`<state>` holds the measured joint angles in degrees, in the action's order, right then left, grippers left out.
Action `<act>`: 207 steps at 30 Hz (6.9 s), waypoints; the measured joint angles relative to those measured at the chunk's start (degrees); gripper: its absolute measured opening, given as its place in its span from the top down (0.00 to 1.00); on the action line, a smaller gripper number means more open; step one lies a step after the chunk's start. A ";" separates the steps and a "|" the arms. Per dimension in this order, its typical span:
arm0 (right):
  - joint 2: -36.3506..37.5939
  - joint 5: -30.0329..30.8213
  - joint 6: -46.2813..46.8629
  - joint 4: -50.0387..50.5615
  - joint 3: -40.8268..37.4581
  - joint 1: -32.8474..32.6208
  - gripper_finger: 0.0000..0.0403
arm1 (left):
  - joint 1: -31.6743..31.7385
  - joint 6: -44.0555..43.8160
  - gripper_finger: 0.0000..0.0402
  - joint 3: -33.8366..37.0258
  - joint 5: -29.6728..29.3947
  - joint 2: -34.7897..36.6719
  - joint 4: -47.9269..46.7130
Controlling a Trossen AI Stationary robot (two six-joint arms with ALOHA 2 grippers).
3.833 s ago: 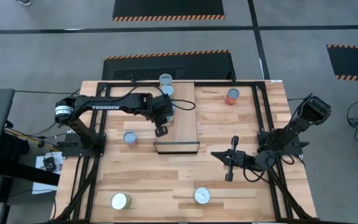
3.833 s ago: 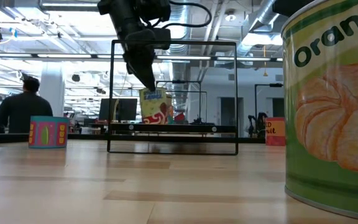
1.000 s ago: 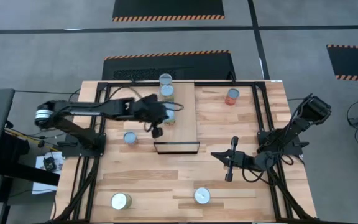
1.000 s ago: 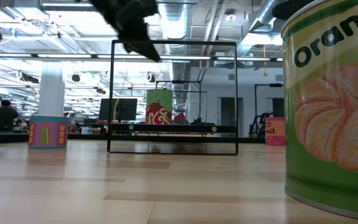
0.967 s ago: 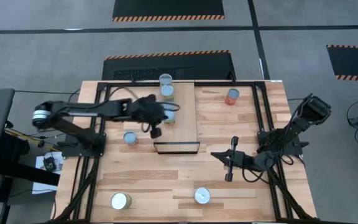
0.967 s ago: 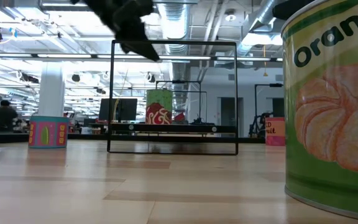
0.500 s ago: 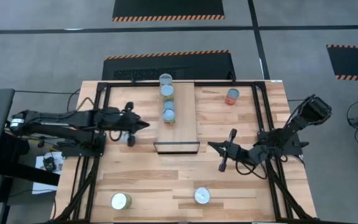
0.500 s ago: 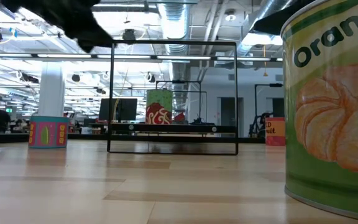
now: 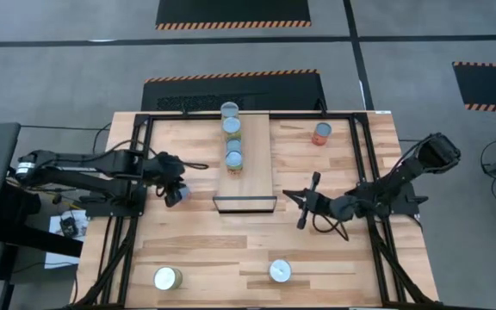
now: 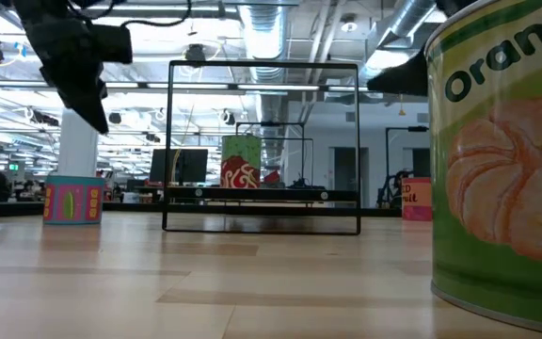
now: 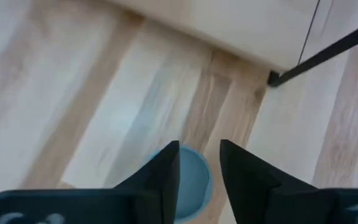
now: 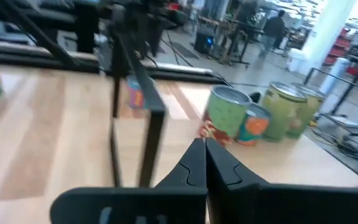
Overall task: Pick and place cans onto a shelf
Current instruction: Put the canned mixed veggies on the shelf
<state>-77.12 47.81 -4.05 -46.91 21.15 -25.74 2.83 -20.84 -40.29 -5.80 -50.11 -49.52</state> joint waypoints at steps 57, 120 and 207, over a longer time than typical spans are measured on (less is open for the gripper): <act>5.48 -18.49 -10.05 36.11 22.57 3.85 0.98 | -26.68 15.99 1.00 -12.98 0.00 -10.41 4.51; -19.65 -47.86 -16.42 68.23 55.28 6.37 0.98 | -24.45 31.72 1.00 -14.01 13.37 -30.53 26.90; -48.98 -46.02 -10.78 59.55 75.21 7.15 0.51 | -48.54 7.45 0.94 15.10 -18.55 -13.48 68.05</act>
<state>-126.10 1.79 -14.82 12.64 96.36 -18.59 -45.71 -13.39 -25.19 -24.35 -63.59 18.53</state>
